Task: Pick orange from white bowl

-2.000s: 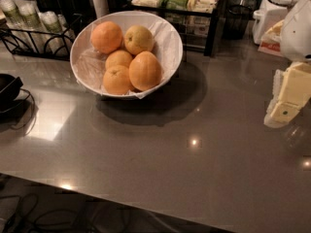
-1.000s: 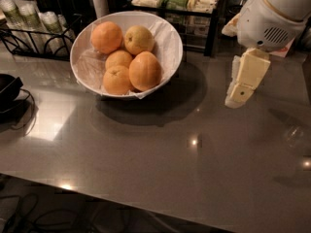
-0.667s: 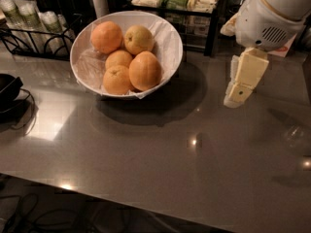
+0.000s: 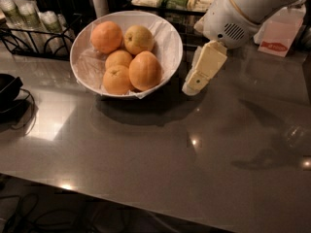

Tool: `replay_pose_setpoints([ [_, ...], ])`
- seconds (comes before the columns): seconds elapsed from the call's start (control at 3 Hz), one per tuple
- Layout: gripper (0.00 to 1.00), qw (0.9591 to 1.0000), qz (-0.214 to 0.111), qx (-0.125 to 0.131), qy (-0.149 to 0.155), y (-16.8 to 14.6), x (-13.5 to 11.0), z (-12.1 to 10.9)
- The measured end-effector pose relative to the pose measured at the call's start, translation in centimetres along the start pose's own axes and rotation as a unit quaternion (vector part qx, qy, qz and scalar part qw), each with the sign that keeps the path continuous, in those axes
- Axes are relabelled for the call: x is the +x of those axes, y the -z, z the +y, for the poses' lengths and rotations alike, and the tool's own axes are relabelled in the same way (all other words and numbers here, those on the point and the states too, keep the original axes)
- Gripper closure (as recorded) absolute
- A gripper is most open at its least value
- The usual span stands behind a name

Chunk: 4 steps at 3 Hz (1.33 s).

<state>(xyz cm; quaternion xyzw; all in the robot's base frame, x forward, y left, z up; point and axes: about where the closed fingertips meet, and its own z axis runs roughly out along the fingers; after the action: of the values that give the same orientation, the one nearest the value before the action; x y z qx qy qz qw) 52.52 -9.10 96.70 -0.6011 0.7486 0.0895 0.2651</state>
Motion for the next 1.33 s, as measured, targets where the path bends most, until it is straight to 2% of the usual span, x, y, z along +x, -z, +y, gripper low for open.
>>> replay_pose_setpoints([
  [0.33, 0.00, 1.0000, 0.000, 0.000, 0.000, 0.0, 0.0, 0.0],
  [0.67, 0.00, 0.9988, -0.044, -0.017, -0.013, -2.5, -1.3, 0.9],
  [1.0, 0.00, 0.9931, -0.104, -0.033, -0.045, -5.2, -3.4, 1.8],
  [1.33, 0.00, 0.9885, -0.133, -0.026, -0.067, -6.6, -4.6, 1.7],
])
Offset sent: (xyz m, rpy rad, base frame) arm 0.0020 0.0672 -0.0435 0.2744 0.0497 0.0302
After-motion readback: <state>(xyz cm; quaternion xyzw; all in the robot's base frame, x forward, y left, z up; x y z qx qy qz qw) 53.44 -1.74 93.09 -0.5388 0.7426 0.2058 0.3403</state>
